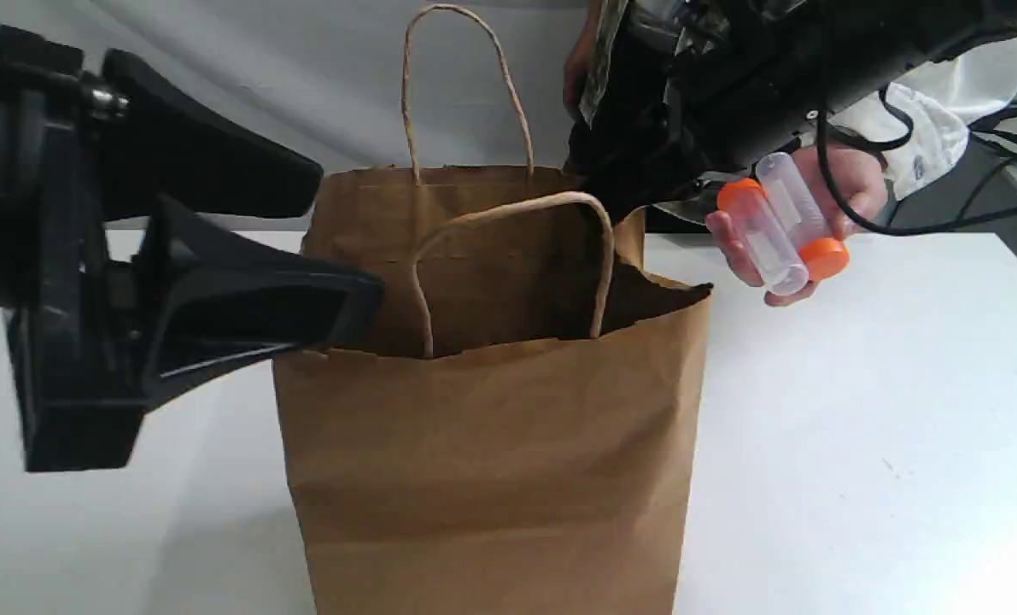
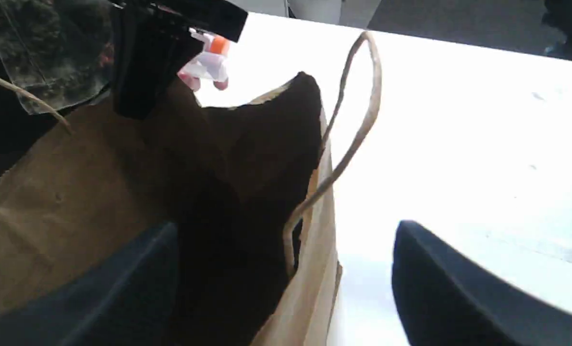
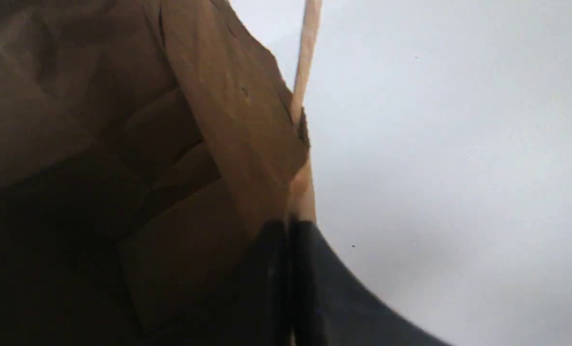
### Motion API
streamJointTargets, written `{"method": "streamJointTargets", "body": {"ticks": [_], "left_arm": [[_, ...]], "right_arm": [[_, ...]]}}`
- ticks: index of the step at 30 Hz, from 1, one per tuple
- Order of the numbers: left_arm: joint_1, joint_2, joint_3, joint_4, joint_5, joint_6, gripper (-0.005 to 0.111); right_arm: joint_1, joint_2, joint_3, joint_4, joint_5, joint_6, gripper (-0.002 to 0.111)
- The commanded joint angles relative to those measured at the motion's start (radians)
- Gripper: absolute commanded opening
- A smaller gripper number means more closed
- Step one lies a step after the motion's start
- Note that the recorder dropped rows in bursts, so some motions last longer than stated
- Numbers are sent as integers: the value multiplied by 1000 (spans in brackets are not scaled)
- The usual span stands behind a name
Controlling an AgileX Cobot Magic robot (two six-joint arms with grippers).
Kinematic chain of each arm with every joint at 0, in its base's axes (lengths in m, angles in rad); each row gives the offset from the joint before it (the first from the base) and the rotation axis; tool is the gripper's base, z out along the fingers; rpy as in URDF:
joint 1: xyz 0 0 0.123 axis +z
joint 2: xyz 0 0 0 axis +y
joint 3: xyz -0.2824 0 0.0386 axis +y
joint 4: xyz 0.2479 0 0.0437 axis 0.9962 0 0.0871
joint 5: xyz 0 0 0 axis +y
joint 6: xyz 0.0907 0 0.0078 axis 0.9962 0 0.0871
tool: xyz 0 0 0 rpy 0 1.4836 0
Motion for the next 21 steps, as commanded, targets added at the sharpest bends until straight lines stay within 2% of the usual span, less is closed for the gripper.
{"method": "streamJointTargets", "body": {"ticks": [1, 6, 11, 15, 18, 21], "left_arm": [[-30, 67, -8, -45, -17, 10, 65], [-56, 116, -8, -56, -36, 34, 65], [-56, 119, -8, -107, -160, 34, 64], [-56, 121, -8, -113, -134, 34, 59], [-56, 121, -8, -125, -120, 34, 47], [-56, 121, -8, -160, -120, 34, 24]], "right_arm": [[5, 0, -6, -3, 9, 1, 0], [5, 0, -6, -3, 9, 1, 0], [5, 0, -6, -3, 9, 1, 0], [5, 0, -6, -3, 9, 1, 0], [5, 0, -6, -3, 9, 1, 0], [5, 0, -6, -3, 9, 1, 0]]}}
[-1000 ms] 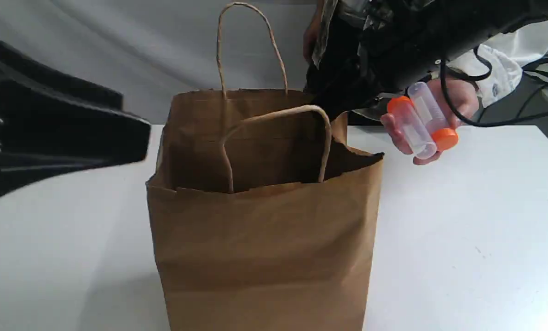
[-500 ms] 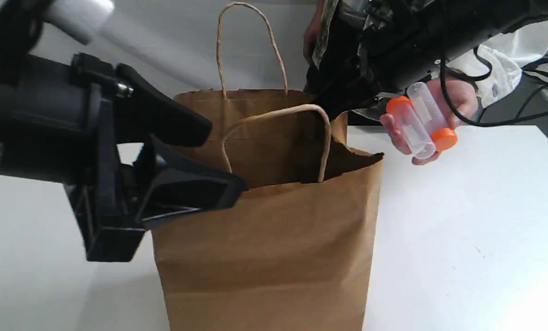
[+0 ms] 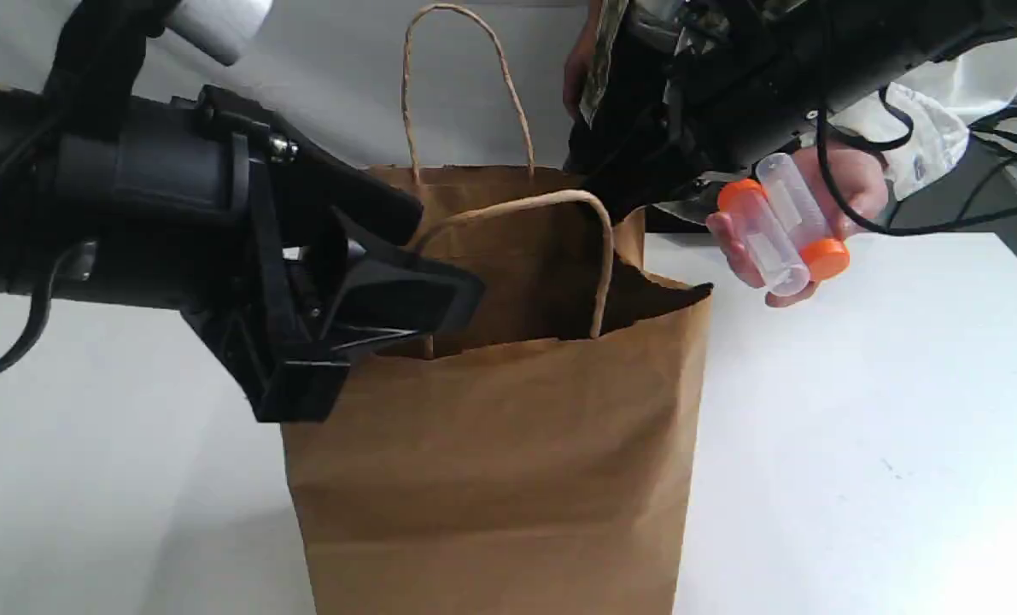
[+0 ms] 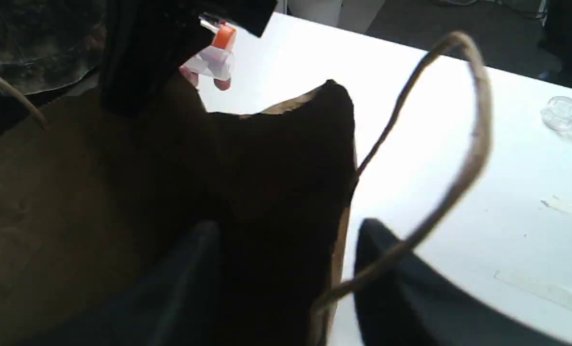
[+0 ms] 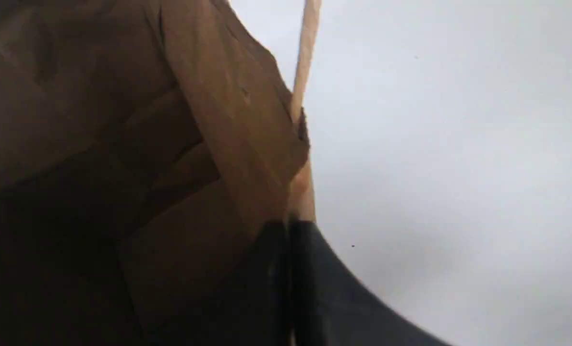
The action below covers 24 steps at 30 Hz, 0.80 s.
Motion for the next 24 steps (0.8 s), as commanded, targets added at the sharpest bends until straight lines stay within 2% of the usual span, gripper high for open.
{"method": "streamJointTargets", "body": {"ticks": [1, 2, 3, 6, 10, 12, 15, 18, 24], "left_arm": [[-5, 2, -8, -45, 3, 2, 15], [-5, 2, -8, -51, 8, 2, 4], [-5, 2, -10, -51, 8, 2, -1], [-5, 2, -40, -15, 38, -17, 0], [-5, 9, -144, 174, 45, -235, 0], [-5, 32, -217, 306, 91, -354, 0], [-13, 79, -323, 412, 151, -441, 0], [-43, 146, -420, 493, 160, -489, 0], [-104, 306, -646, 535, 206, -511, 0]], "right_arm": [[5, 0, -6, -3, 9, 6, 0], [5, 0, -6, -3, 9, 20, 0], [5, 0, -6, -3, 9, 32, 0], [5, 0, -6, -13, 9, 65, 0], [5, 0, -6, -62, 9, 128, 0], [5, 0, -6, -78, 9, 161, 0], [5, 0, -6, -98, 9, 207, 0], [5, 0, -6, -128, 9, 274, 0], [19, 0, -4, -189, 9, 344, 0]]}}
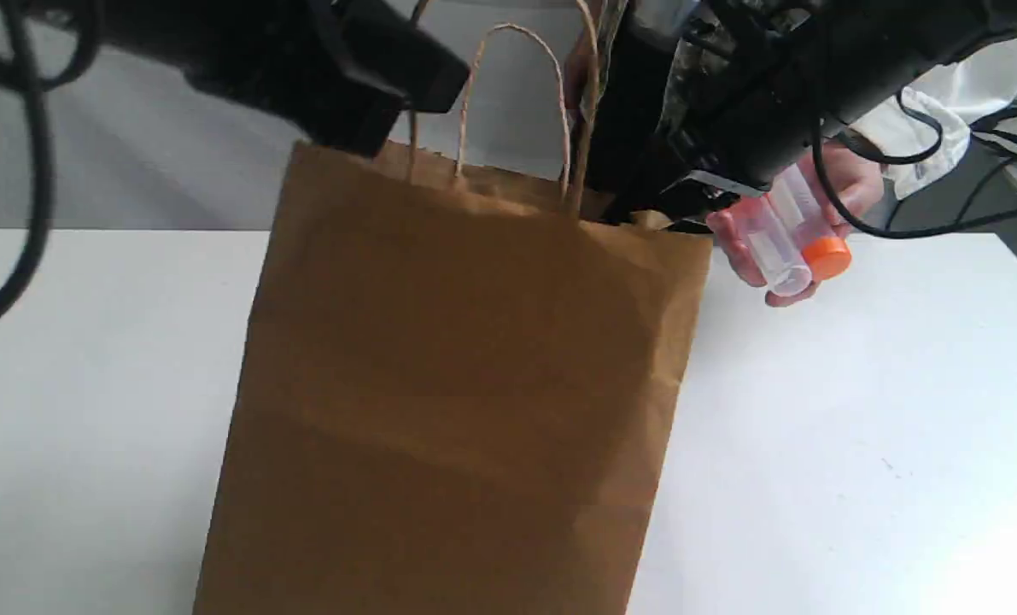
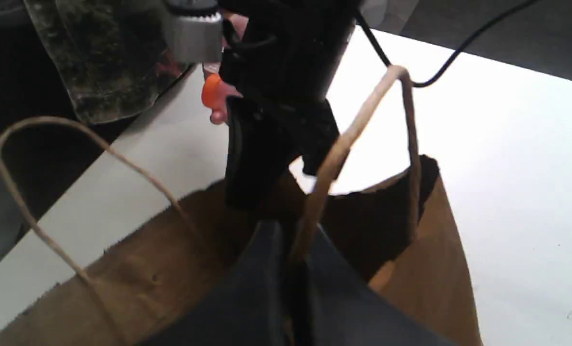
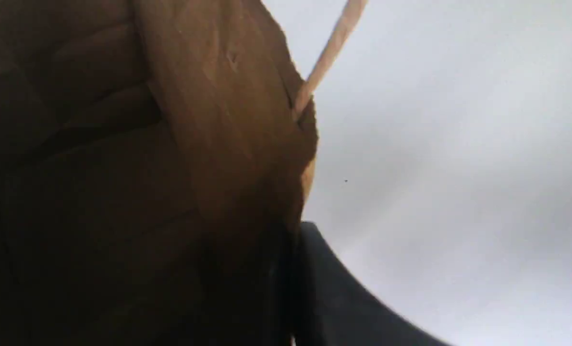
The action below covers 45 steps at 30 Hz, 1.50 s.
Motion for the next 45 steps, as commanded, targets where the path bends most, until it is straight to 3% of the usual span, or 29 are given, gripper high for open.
{"method": "streamJointTargets", "body": {"ticks": [1, 7, 34, 39, 45], "left_arm": [[-36, 92, -129, 60, 54, -38, 0], [-56, 169, -293, 146, 138, -124, 0], [-56, 149, -296, 165, 163, -140, 0], [-56, 146, -275, 162, 153, -167, 0], [-56, 80, -111, 145, 24, -161, 0]], "right_arm": [[25, 0, -4, -40, 7, 31, 0], [94, 0, 1, -124, 7, 71, 0], [100, 0, 1, -214, 7, 134, 0], [100, 0, 1, -214, 7, 136, 0], [100, -2, 1, -218, -33, 138, 0]]}}
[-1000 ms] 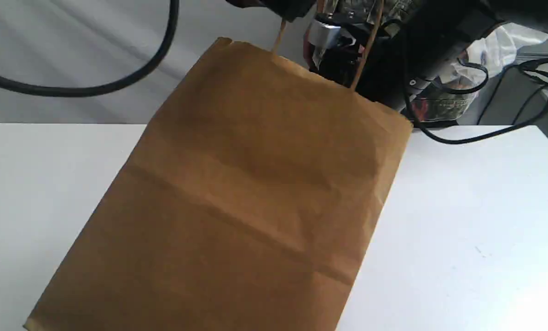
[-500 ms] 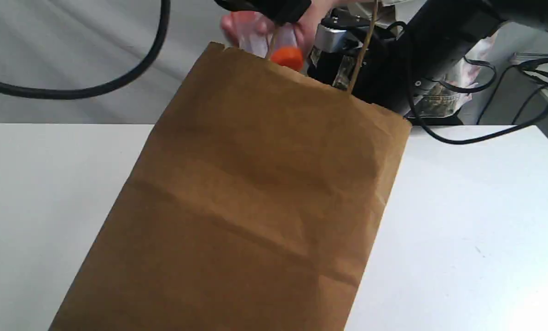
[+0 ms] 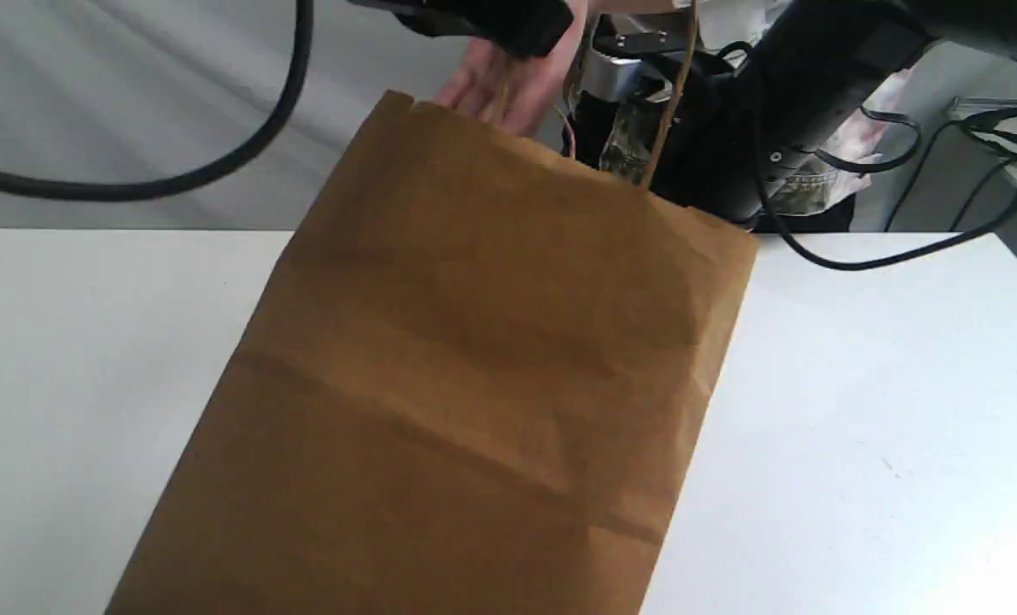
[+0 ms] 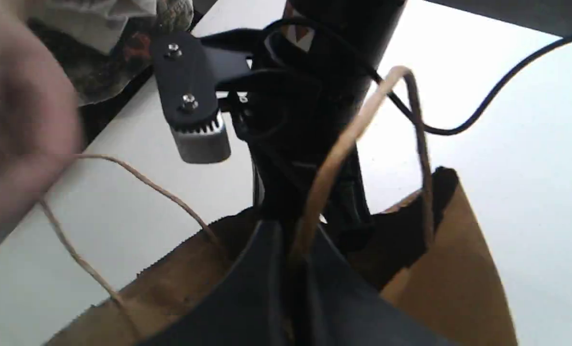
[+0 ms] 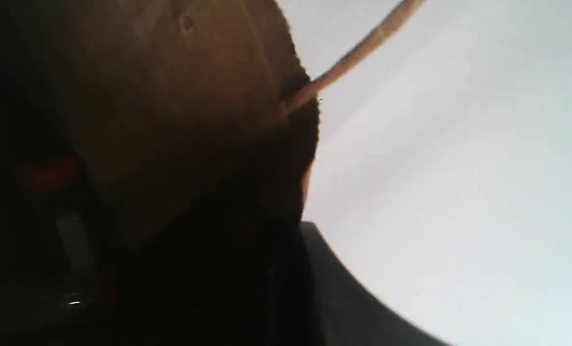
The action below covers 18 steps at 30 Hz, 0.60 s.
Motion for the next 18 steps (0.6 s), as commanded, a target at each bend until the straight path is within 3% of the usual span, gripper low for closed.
{"method": "streamJointTargets", "body": {"ticks": [1, 6, 18], "left_arm": [[-5, -59, 112, -22, -126, -4, 0], [-5, -159, 261, -28, -279, 27, 0], [-5, -301, 495, -79, -399, 46, 0]], "right_arm": [[1, -2, 1, -1, -36, 1, 0], [1, -2, 1, -1, -106, 8, 0], [2, -2, -128, 46, -189, 25, 0]]}}
